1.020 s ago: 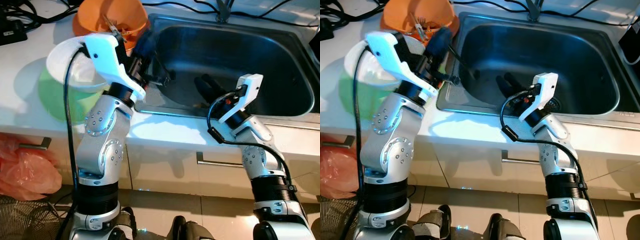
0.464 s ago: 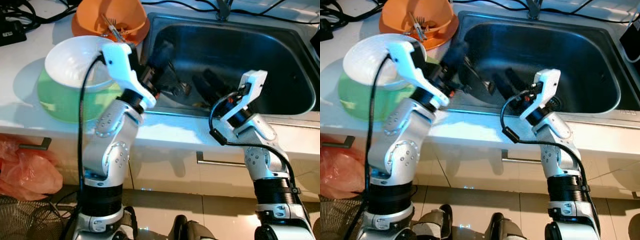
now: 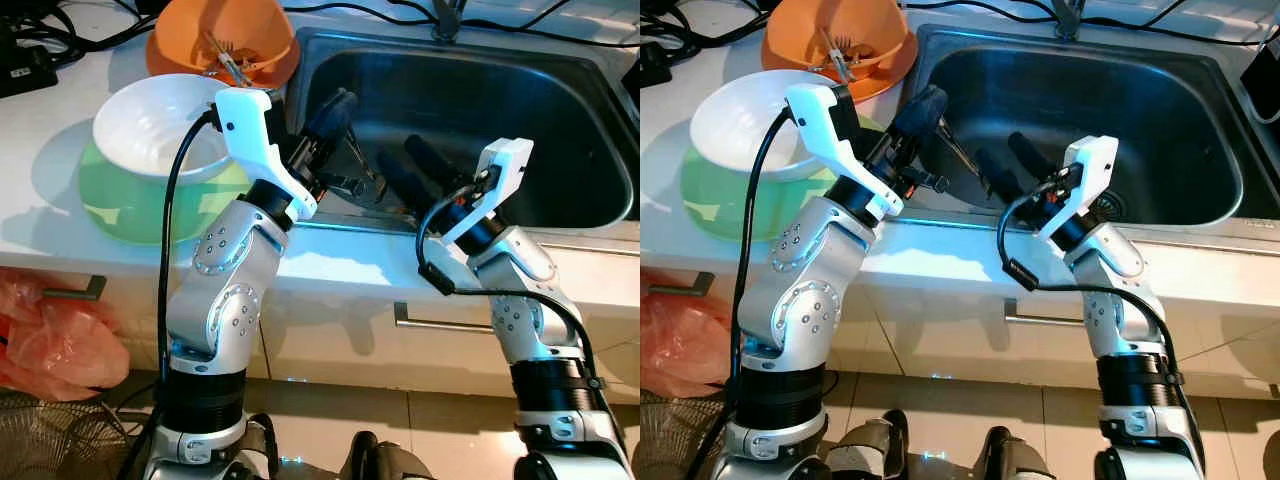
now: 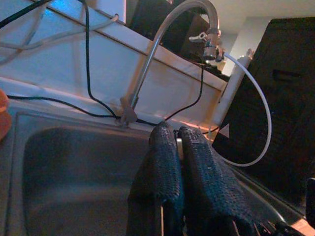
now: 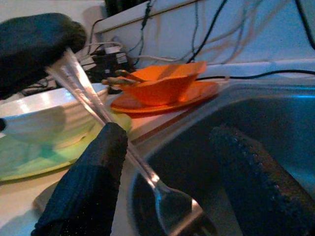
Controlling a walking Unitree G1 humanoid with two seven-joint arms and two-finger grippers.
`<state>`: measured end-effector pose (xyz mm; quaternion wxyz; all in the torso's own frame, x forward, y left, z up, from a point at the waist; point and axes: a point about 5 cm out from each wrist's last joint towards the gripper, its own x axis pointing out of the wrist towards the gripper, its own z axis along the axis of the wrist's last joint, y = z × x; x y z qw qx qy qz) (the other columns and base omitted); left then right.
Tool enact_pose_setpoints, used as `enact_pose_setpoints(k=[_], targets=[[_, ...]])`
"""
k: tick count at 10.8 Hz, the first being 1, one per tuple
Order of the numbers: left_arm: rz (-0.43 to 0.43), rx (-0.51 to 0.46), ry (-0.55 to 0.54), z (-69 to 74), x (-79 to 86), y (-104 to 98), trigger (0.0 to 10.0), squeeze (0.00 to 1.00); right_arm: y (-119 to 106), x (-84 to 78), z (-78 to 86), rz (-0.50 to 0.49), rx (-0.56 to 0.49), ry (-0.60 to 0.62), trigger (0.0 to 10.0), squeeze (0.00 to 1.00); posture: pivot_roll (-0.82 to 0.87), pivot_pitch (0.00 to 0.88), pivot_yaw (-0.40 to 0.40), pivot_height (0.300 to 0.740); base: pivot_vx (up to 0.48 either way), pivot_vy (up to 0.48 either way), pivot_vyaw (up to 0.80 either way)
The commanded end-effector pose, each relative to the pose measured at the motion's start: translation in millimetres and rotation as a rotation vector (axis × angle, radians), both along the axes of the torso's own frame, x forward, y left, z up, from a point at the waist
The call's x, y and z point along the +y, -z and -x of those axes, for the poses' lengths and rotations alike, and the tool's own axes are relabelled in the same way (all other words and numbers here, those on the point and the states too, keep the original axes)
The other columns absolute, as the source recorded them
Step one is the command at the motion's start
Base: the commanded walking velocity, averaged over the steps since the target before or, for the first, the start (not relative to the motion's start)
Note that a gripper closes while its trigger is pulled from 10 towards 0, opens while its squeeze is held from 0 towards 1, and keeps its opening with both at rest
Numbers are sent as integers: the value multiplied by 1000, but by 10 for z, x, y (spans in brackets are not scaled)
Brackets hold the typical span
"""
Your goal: Kitchen organization
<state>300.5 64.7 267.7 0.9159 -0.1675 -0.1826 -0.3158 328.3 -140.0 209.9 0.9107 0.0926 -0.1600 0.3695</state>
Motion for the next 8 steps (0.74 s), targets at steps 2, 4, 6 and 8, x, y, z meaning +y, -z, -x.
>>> enact_pose_setpoints(k=[2,4,6,8], targets=[[-14,3,34,9,-68,-3,10000,0,-15,33,82,57,-20,-87,10000,0,191,197,-18,740,0,0,0],[-12,1,32,3,-68,-9,10000,0,6,77,123,90,-21,-143,10000,0,191,200,-18,740,0,0,0],[-14,-1,37,8,-86,-26,10000,0,26,112,115,100,-17,-150,10000,0,197,205,-20,740,0,0,0],[-32,-14,72,48,-142,-64,10000,0,4,154,72,96,-26,-131,10000,0,204,207,-22,740,0,0,0]])
